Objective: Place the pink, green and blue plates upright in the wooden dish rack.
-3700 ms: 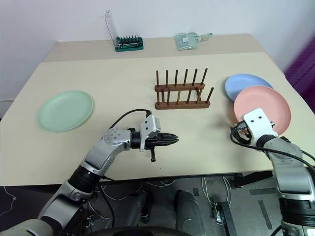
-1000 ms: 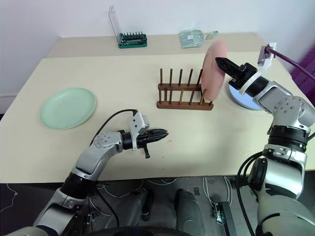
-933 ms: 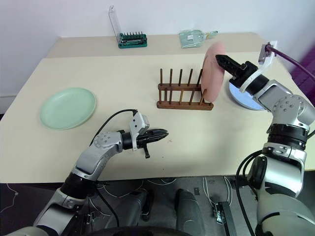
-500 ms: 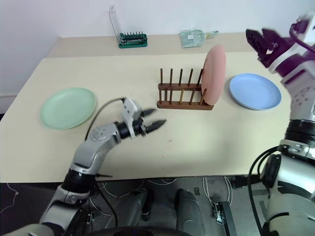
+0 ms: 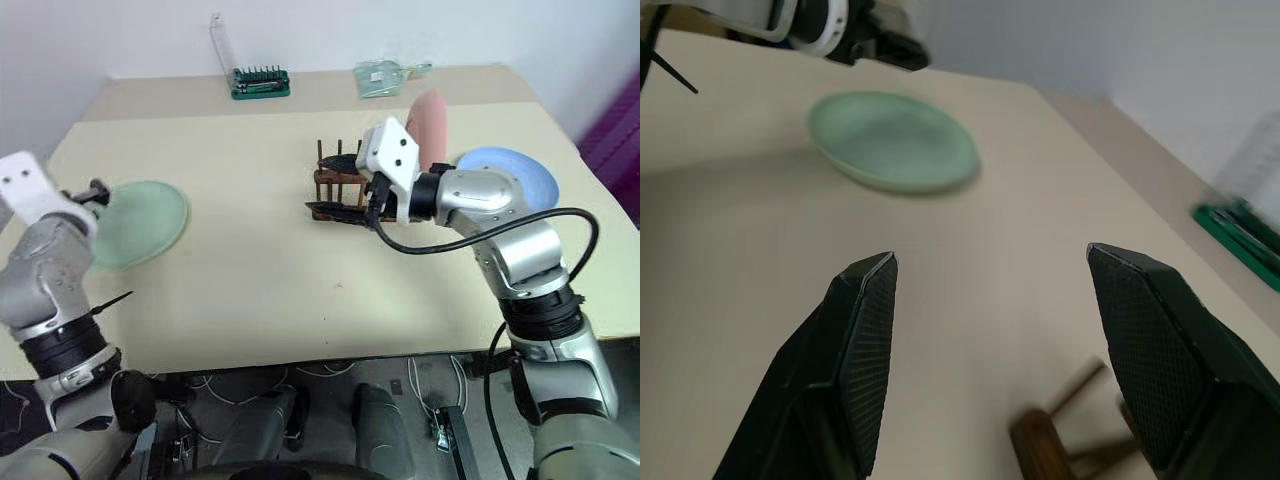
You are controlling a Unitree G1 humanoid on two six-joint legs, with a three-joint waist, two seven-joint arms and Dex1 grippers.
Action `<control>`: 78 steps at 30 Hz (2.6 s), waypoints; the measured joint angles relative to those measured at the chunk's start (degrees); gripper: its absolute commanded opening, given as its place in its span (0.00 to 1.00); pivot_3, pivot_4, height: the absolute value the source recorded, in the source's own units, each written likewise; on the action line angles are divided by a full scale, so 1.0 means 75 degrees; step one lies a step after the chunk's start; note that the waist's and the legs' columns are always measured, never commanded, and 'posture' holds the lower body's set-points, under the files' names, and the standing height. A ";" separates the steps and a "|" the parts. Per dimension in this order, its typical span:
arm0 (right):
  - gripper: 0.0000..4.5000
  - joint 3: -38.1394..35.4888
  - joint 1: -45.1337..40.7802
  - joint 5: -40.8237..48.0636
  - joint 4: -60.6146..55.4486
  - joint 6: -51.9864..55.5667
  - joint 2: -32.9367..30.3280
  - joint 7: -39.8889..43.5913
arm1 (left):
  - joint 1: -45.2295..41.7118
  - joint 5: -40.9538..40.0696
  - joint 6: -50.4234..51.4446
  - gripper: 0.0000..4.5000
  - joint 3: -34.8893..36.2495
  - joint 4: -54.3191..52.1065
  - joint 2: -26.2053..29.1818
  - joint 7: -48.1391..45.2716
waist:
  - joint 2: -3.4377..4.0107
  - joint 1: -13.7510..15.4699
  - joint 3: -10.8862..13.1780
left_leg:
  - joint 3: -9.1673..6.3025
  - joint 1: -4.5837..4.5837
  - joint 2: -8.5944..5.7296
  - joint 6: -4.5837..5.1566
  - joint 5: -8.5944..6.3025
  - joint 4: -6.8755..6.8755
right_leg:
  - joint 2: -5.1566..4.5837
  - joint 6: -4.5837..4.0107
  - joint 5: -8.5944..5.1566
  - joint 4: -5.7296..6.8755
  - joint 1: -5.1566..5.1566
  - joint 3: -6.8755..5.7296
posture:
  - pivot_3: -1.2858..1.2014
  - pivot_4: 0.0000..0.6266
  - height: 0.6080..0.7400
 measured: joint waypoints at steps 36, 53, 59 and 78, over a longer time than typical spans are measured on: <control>0.98 0.0841 -0.0502 -0.3750 0.1920 -0.3568 0.0430 -0.1112 | -0.2198 -0.1628 -0.0925 0.00 -0.1495 0.0066 -0.1405 -0.0895 | -0.0050 0.0136 0.0003 | 0.0008 0.0000 0.0016 -0.0055 0.0029 -0.0016 | 0.0013 -0.0022 0.0019 -0.0003 -0.0010 -0.0003 | 0.52 0.24 0.93; 0.60 0.1418 -0.1333 -0.6078 0.3609 -0.5680 0.0916 -0.2260 | -0.3075 -0.2377 -0.0017 0.00 -0.2041 -0.0085 -0.2004 -0.0496 | -0.0051 0.0037 0.0006 | 0.0006 0.0000 0.0016 -0.0085 0.0051 -0.0017 | 0.0027 -0.0023 0.0019 0.0001 -0.0011 0.0006 | 0.52 0.24 0.93; 0.01 0.1466 -0.1322 -0.6274 0.3611 -0.6056 0.0920 -0.2325 | -0.3071 -0.2461 0.0002 0.00 -0.1969 -0.0219 -0.2001 -0.0395 | -0.0051 -0.0060 0.0006 | 0.0005 0.0003 0.0017 -0.0086 0.0053 -0.0021 | 0.0028 -0.0023 0.0019 0.0002 -0.0012 0.0008 | 0.52 0.24 0.93; 0.00 0.0289 -0.0939 -0.5083 0.3067 -0.5441 0.0982 -0.2585 | -0.3070 -0.2188 -0.2962 0.66 -0.0860 0.0940 0.0181 -0.0309 | -0.0045 -0.0090 0.0012 | 0.0012 0.0011 0.0012 -0.0078 0.0070 -0.0044 | 0.0034 -0.0028 0.0021 0.0014 -0.0024 0.0032 | 0.52 0.24 0.93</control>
